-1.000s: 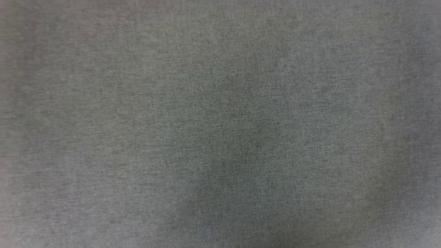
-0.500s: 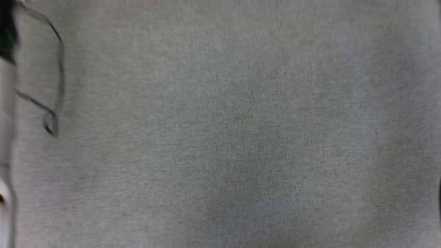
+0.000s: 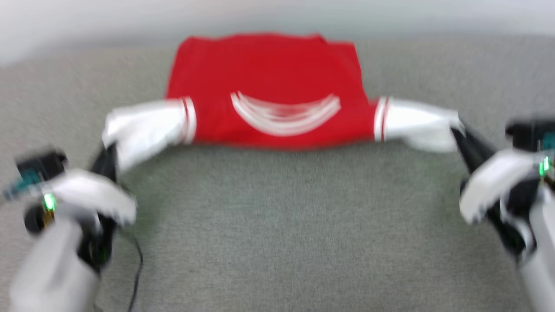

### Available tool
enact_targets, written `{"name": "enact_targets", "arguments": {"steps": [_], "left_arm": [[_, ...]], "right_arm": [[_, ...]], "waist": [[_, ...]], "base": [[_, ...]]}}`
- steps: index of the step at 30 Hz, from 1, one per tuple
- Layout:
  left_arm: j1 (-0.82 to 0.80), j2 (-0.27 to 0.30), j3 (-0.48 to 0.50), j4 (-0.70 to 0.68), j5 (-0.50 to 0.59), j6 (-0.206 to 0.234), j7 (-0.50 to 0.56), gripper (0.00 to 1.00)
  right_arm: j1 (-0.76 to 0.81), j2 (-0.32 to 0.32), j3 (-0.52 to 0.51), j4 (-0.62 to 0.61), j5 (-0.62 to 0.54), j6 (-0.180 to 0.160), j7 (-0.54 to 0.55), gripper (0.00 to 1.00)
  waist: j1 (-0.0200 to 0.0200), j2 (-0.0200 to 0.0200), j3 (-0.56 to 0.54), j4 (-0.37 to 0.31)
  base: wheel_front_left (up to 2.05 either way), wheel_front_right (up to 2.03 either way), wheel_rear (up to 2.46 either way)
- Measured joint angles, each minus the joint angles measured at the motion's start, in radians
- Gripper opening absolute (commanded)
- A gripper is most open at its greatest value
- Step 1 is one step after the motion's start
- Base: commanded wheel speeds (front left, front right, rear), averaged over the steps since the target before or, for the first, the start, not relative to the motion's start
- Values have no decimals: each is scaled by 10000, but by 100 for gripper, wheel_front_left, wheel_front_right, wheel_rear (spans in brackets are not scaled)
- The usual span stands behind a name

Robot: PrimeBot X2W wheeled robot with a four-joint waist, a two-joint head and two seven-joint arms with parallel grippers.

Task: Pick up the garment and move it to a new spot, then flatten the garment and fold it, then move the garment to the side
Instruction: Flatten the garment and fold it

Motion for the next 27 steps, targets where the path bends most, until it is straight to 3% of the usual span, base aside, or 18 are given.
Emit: {"name": "enact_targets", "arguments": {"steps": [6, 12, 17, 22, 24, 25, 26, 27], "left_arm": [[2909, 347, -203, -1971, -134, 882, 506, 0], [5597, 894, -307, -4115, -370, 2044, 1325, 0], [7304, 1333, -322, -5450, -462, 2894, 1768, 0], [8196, 1333, -412, -6192, -518, 3390, 1795, 0], [8352, 1290, -454, -6314, -453, 3515, 1768, 0], [8369, 1248, -483, -6366, -435, 3565, 1726, 0], [8369, 1208, -500, -6410, -420, 3576, 1705, 0], [8365, 1197, -556, -6429, -401, 3576, 1710, 0]], "right_arm": [[3149, 326, -955, -1279, 316, -2, 748, 0], [5893, 1058, -2079, -2418, 180, -2, 1553, 0], [7578, 1611, -2648, -3089, -201, -2, 2184, 0], [8753, 2027, -2882, -3718, -924, -2, 2995, 0], [9021, 2265, -2871, -3906, -997, -4, 3266, 44], [9082, 2311, -2840, -4006, -1051, -2, 3363, 89], [9093, 2316, -2824, -4082, -1108, -2, 3452, 100], [9089, 2322, -2782, -4167, -1110, -4, 3505, 100]], "waist": [[-2, 0, -1263, 113], [-3, 0, -2207, 202], [-3, 0, -2620, 264], [-2, 0, -2767, 331], [-2, 0, -2801, 353], [-1, 0, -2813, 371], [-1, 0, -2821, 393], [0, 0, -2828, 416]], "base": [[0, 0, 0], [0, 0, 0], [0, 0, 0], [0, 0, 0], [0, 0, 0], [0, 0, 0], [0, 0, 0], [0, 0, 0]]}}
